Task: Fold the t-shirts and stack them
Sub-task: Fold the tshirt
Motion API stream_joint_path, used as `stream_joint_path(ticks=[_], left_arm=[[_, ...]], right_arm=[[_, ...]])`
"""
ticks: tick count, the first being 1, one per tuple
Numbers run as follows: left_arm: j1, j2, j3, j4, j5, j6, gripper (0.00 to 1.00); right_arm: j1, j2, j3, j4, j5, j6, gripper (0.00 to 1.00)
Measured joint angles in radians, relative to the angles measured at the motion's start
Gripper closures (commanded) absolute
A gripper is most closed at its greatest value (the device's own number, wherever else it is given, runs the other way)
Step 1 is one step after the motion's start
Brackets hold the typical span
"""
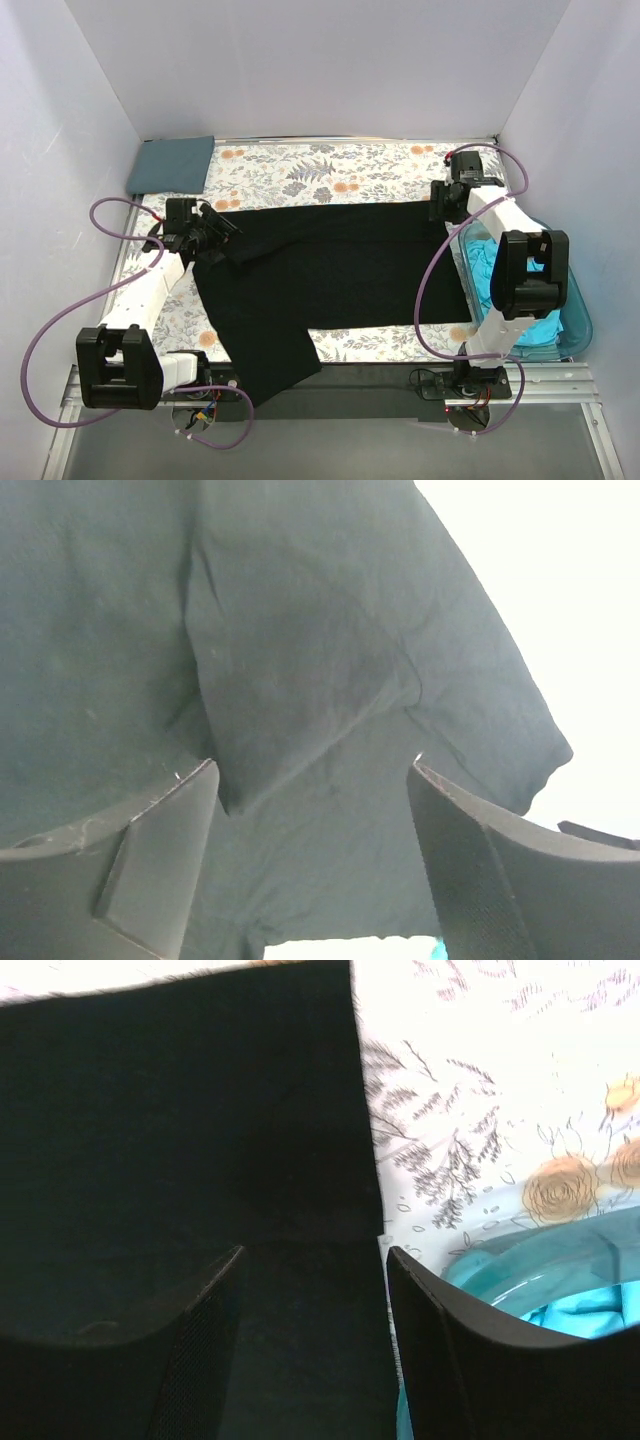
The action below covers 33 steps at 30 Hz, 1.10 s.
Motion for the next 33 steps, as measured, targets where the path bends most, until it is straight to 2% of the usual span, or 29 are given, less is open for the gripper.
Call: stream_joint_path(ticks=[4, 8, 15, 26, 29, 30, 33], left_arm=[[0.016, 0.016, 0.023, 0.008, -0.081, 0.052, 0.28], [0.031, 0.111, 0.067, 0.042, -0.139, 0.112, 0.28], [0.076, 0.319, 0.119, 0.124, -0.176, 0.198, 0.42], [0.086, 0.515, 0.238, 0.238, -0.186, 0.287, 0.55], [0.086, 0.541, 0.263, 0.252, -0.186, 0.297, 0.65], [0.086, 0.552, 0.272, 0.258, -0.186, 0.300, 0.76], [0.086, 0.585, 0.290, 0.275, -0.189, 0.314, 0.89]], right_arm=[[0.000, -0.039, 0.025, 0.002, -0.068, 0.000, 0.46], [0.000, -0.052, 0.037, 0.039, -0.160, 0.011, 0.47], [0.000, -0.010, 0.040, 0.103, -0.259, 0.035, 0.49], [0.000, 0.157, 0.085, 0.174, -0.277, 0.067, 0.50], [-0.004, 0.195, 0.114, 0.192, -0.275, 0.076, 0.50], [-0.006, 0.205, 0.120, 0.198, -0.276, 0.079, 0.50], [-0.021, 0.230, 0.125, 0.213, -0.276, 0.087, 0.50]])
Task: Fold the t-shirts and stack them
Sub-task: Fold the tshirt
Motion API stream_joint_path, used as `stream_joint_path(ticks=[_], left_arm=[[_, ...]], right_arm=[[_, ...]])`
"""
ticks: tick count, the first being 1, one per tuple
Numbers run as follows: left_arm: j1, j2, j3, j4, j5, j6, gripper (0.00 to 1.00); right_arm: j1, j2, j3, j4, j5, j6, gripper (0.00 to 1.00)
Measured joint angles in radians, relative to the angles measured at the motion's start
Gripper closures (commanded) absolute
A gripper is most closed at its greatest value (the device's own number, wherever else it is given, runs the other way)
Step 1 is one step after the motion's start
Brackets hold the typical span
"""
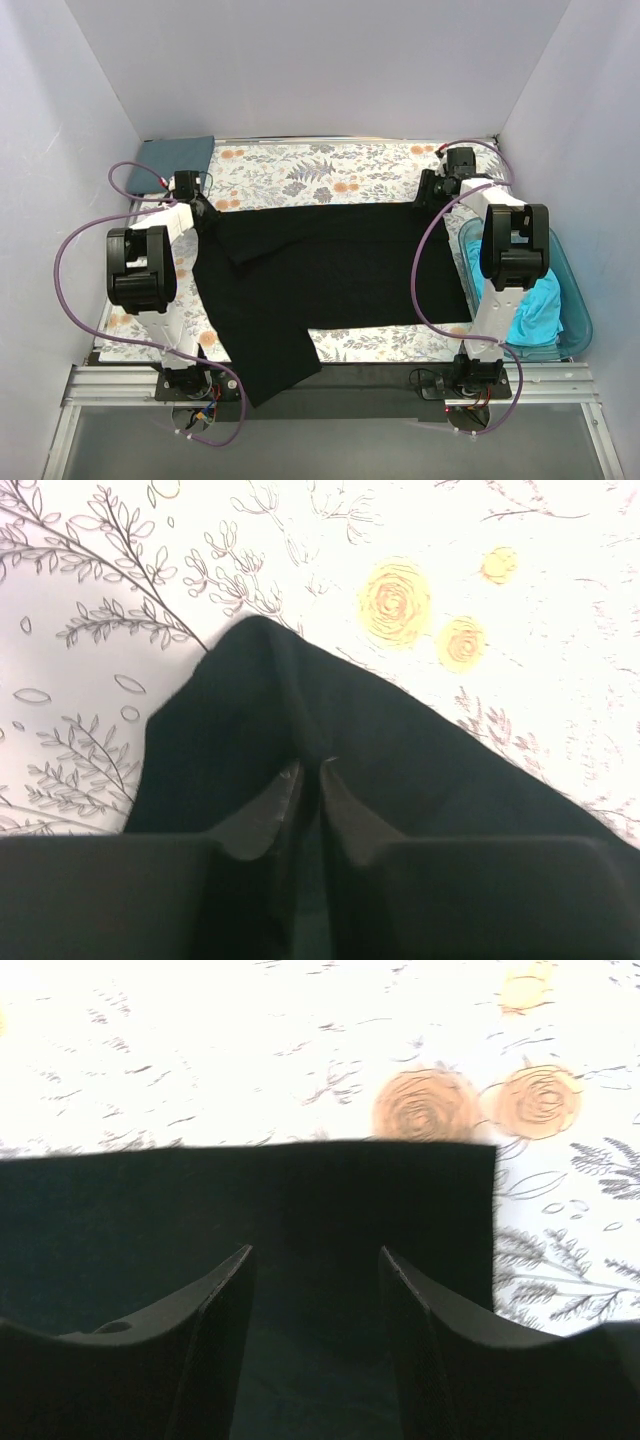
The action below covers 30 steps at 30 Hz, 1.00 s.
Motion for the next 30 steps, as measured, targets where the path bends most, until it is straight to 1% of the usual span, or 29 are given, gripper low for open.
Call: stream_joint_path(ticks=[2, 3, 9, 17, 20, 21, 24, 25, 27, 28, 30], left_arm=[[0.000, 0.018, 0.006, 0.004, -0.009, 0.013, 0.97], [0.000, 0.026, 0.009, 0.006, -0.017, 0.021, 0.99], [0.000, 0.095, 0.072, 0.024, -0.082, 0.093, 1.00], [-0.003, 0.118, 0.135, 0.079, -0.142, 0.175, 1.00], [-0.005, 0.135, 0.135, 0.084, -0.145, 0.183, 0.91], [-0.005, 0.145, 0.135, 0.084, -0.146, 0.185, 0.81], [-0.004, 0.152, 0.130, 0.078, -0.154, 0.194, 0.69], [-0.003, 0.148, 0.130, 0.079, -0.158, 0.197, 0.61], [-0.003, 0.135, 0.130, 0.078, -0.166, 0.206, 0.52], [-0.002, 0.124, 0.130, 0.075, -0.169, 0.210, 0.43], [-0.002, 0.090, 0.131, 0.061, -0.175, 0.219, 0.35]], right_arm=[[-0.013, 0.022, 0.004, 0.009, 0.001, 0.006, 0.50], [-0.018, 0.033, 0.006, 0.011, 0.005, 0.008, 0.50], [-0.032, 0.072, 0.026, 0.025, 0.024, 0.019, 0.50], [-0.041, 0.088, 0.045, 0.031, 0.022, 0.026, 0.50], [-0.042, 0.090, 0.049, 0.031, 0.018, 0.026, 0.49], [-0.042, 0.090, 0.049, 0.031, 0.015, 0.025, 0.49], [-0.044, 0.090, 0.050, 0.031, 0.002, 0.023, 0.46], [-0.045, 0.089, 0.050, 0.031, -0.003, 0.022, 0.46], [-0.045, 0.085, 0.051, 0.029, -0.011, 0.019, 0.43], [-0.045, 0.080, 0.051, 0.028, -0.017, 0.018, 0.41], [-0.045, 0.063, 0.051, 0.023, -0.027, 0.016, 0.40]])
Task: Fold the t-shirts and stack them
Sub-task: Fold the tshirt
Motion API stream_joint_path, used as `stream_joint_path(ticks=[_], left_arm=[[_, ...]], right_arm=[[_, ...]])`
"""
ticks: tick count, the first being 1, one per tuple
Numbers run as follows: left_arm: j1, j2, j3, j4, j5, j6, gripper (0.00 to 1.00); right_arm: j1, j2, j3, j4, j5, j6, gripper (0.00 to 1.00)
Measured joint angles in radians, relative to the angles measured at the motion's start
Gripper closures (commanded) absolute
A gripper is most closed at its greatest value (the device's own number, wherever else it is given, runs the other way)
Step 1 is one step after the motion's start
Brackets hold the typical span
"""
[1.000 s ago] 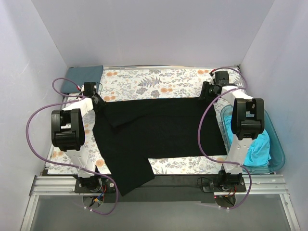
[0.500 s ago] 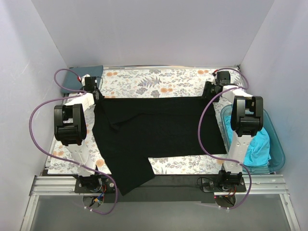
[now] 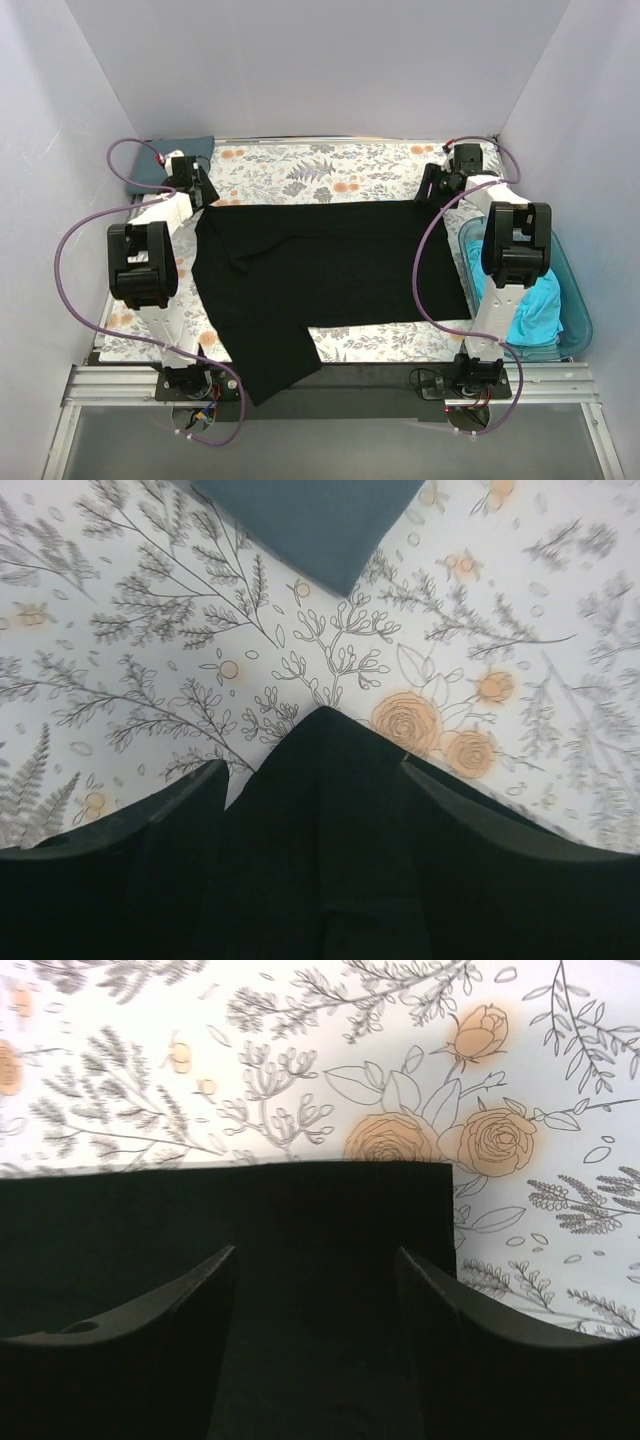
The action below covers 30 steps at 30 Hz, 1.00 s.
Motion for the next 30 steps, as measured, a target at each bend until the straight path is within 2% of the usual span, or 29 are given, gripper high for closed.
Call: stream_joint_path(ticks=[2, 7, 12, 15, 18, 22, 26, 30], left_arm=[[-0.001, -0.056, 0.000, -0.030, -0.006, -0.002, 0.27], [-0.029, -0.298, -0.060, -0.094, -0.007, -0.073, 0.22], [-0.133, -0.610, -0.293, -0.137, 0.034, -0.200, 0.21], [-0.223, -0.744, -0.443, -0.175, 0.055, -0.281, 0.21], [-0.286, -0.857, -0.592, -0.186, 0.067, -0.360, 0.26], [-0.303, -0.940, -0.734, -0.161, 0.066, -0.426, 0.35], [-0.318, -0.916, -0.791, -0.098, 0.061, -0.462, 0.46], [-0.348, -0.834, -0.792, -0.014, 0.040, -0.478, 0.53]], right_arm=[[0.000, -0.036, -0.001, -0.011, -0.009, -0.003, 0.38], [0.038, -0.206, -0.045, -0.022, -0.015, -0.009, 0.36], [0.130, -0.411, -0.178, -0.019, -0.024, -0.016, 0.36], [0.206, -0.516, -0.265, -0.022, -0.027, -0.021, 0.36], [0.271, -0.587, -0.348, -0.028, -0.027, -0.021, 0.36], [0.354, -0.679, -0.455, -0.029, -0.029, -0.017, 0.36], [0.386, -0.761, -0.553, -0.021, -0.035, -0.004, 0.37], [0.386, -0.808, -0.618, -0.013, -0.040, 0.005, 0.37]])
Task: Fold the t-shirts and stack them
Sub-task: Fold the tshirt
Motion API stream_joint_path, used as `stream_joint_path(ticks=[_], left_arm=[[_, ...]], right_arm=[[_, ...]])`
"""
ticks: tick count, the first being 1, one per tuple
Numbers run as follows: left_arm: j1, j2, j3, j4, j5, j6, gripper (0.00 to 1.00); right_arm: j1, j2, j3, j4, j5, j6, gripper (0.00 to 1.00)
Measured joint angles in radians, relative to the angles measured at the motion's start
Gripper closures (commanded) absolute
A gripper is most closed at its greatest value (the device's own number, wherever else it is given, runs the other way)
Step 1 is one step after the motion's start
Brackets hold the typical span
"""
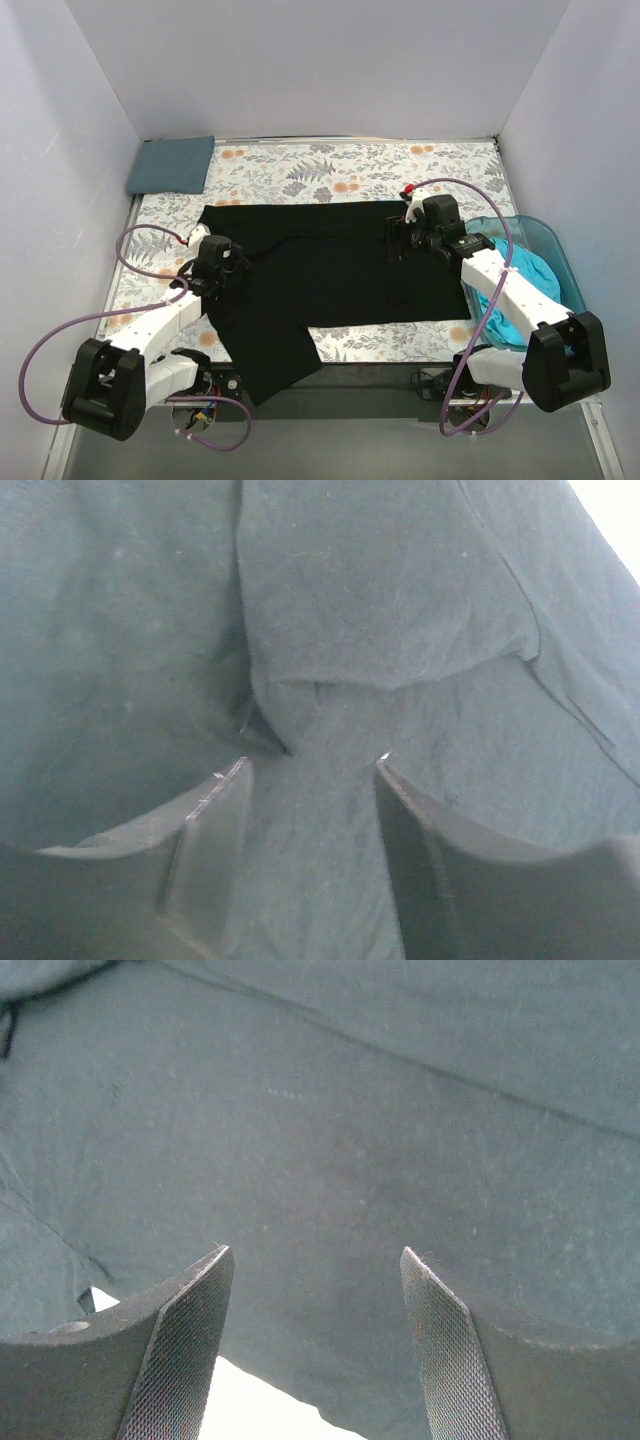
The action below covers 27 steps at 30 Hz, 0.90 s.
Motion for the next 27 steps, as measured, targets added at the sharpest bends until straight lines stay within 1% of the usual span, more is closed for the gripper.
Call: stream_joint_path(ticks=[3, 7, 9, 10, 12, 15, 18, 20, 24, 27], left_arm=[[-0.013, 0.051, 0.000, 0.041, -0.016, -0.005, 0.57], [-0.019, 0.100, 0.000, 0.077, -0.030, -0.007, 0.59], [-0.022, 0.117, 0.000, 0.087, -0.036, -0.007, 0.60], [-0.023, 0.124, 0.000, 0.090, -0.038, -0.007, 0.63], [-0.025, 0.135, 0.000, 0.097, -0.040, -0.006, 0.63], [-0.030, 0.145, 0.000, 0.108, -0.047, -0.006, 0.67], [-0.031, 0.159, 0.001, 0.116, -0.053, -0.006, 0.83], [-0.031, 0.170, 0.003, 0.115, -0.055, -0.005, 0.99], [-0.032, 0.176, 0.035, 0.100, -0.039, 0.002, 1.00], [-0.033, 0.176, 0.105, 0.078, -0.025, 0.007, 1.00]], right_arm=[[0.000, -0.017, -0.027, 0.002, -0.005, 0.003, 0.38], [0.000, -0.021, -0.036, 0.013, -0.012, 0.004, 0.38], [0.000, -0.021, -0.040, 0.021, -0.015, 0.004, 0.38], [0.000, -0.021, -0.041, 0.021, -0.017, 0.004, 0.38], [0.000, -0.021, -0.042, 0.021, -0.019, 0.005, 0.38], [0.000, -0.021, -0.042, 0.027, -0.023, 0.005, 0.38], [0.000, -0.021, -0.051, 0.043, -0.026, 0.007, 0.38], [0.000, -0.021, -0.059, 0.045, -0.028, 0.008, 0.38], [0.000, -0.021, -0.060, 0.047, -0.031, 0.009, 0.38], [0.000, -0.021, -0.060, 0.048, -0.030, 0.009, 0.38]])
